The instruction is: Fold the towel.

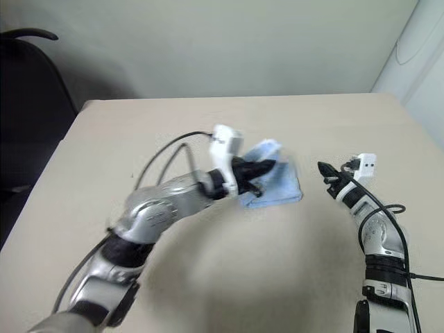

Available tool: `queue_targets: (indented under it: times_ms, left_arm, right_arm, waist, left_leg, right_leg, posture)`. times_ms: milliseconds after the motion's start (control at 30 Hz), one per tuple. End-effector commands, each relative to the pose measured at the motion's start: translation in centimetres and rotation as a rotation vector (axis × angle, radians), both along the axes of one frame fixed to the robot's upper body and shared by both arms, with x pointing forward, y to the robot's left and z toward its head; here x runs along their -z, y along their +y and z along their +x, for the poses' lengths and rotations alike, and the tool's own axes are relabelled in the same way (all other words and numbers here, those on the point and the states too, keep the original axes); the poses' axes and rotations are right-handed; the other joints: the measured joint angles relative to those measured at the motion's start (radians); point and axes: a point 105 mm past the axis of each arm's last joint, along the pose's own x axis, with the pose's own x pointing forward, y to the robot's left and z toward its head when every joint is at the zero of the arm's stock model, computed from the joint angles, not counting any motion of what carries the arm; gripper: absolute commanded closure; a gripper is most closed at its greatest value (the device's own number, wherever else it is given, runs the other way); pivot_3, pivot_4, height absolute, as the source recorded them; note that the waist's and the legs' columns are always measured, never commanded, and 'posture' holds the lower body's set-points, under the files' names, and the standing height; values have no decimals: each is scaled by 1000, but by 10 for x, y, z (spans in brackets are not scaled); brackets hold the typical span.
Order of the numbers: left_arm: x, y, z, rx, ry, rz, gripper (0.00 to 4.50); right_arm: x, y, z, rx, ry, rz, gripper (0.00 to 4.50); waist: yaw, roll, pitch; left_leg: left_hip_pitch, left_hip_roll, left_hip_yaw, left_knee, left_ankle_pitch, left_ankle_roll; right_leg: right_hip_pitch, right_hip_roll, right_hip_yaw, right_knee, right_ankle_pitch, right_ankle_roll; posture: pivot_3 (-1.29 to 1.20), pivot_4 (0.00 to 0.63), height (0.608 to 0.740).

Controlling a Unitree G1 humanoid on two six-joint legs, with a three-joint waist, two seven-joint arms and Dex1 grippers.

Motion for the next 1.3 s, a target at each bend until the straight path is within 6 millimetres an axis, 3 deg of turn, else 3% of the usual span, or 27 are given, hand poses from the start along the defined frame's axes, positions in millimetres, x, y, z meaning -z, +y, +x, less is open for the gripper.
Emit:
queue_targets:
  times_ms: [33,200,433,600,733,833,900,1033,1167,1300]
  left_arm:
    - [18,-27,10,54,-24,107,4466]
    - [44,-39,28,29,1,199,4466]
    - [21,-41,25,67,70,-33,2100]
    - [1,-26,21,65,54,-157,297]
    - [-2,6,35,-76,-11,-163,297]
    - [6,38,46,-193,-61,-115,903]
    - [9,51,48,-227,-78,-112,1593]
    - [15,58,45,-201,-107,-72,2999]
    - [34,49,45,-162,-83,-10,4470]
    - [79,45,55,-200,23,131,4470]
  right_arm:
    - [-14,-6,-6,44,-64,1,4500]
    - [-10,-5,-16,63,-65,4,4500]
    - [-8,-4,-18,63,-59,-9,4500]
    - [-12,0,-17,28,-65,-64,4500]
    - [-19,1,-14,13,-90,-126,4500]
    - [-31,7,-14,-40,-127,-162,4500]
    - [-38,15,-16,-97,-147,-166,4500]
    - [-36,43,-18,-237,-129,-196,4500]
    - [-5,64,-11,-291,-24,-191,4500]
    - [37,69,3,-255,103,-211,4500]
  waist:
    - [1,0,0]
    - [-2,1,0]
    - [3,1,1]
    - [2,1,1]
    - [2,1,0]
    - [1,1,0]
    - [1,1,0]
    - [3,1,0]
    - [4,1,0]
    - [3,1,0]
  left_leg:
    - [0,0,0,0,0,0]
    - [0,0,1,0,0,2]
    - [0,0,1,0,1,2]
    - [0,0,1,0,1,2]
    - [0,0,1,1,1,2]
    - [0,0,1,1,1,3]
    - [0,0,1,1,1,3]
    - [0,0,1,1,1,3]
    - [0,0,0,2,1,3]
    - [0,0,0,2,0,4]
  right_leg:
    - [0,0,0,0,0,0]
    - [-1,-1,2,0,0,2]
    - [-1,-1,2,0,-1,4]
    - [0,-1,2,0,-1,4]
    - [-1,-1,2,1,-1,4]
    - [-1,-1,3,1,-1,4]
    - [-1,-1,2,1,-1,4]
    - [-1,-1,2,1,-1,4]
    - [0,-1,2,1,-1,4]
    - [0,-3,2,1,-1,4]
  posture:
    - [0,150,740]
    - [0,150,740]
    - [0,150,740]
    - [0,150,740]
    - [0,150,740]
    - [0,150,740]
    - [0,150,740]
    - [0,150,740]
    - [0,150,740]
    - [0,150,740]
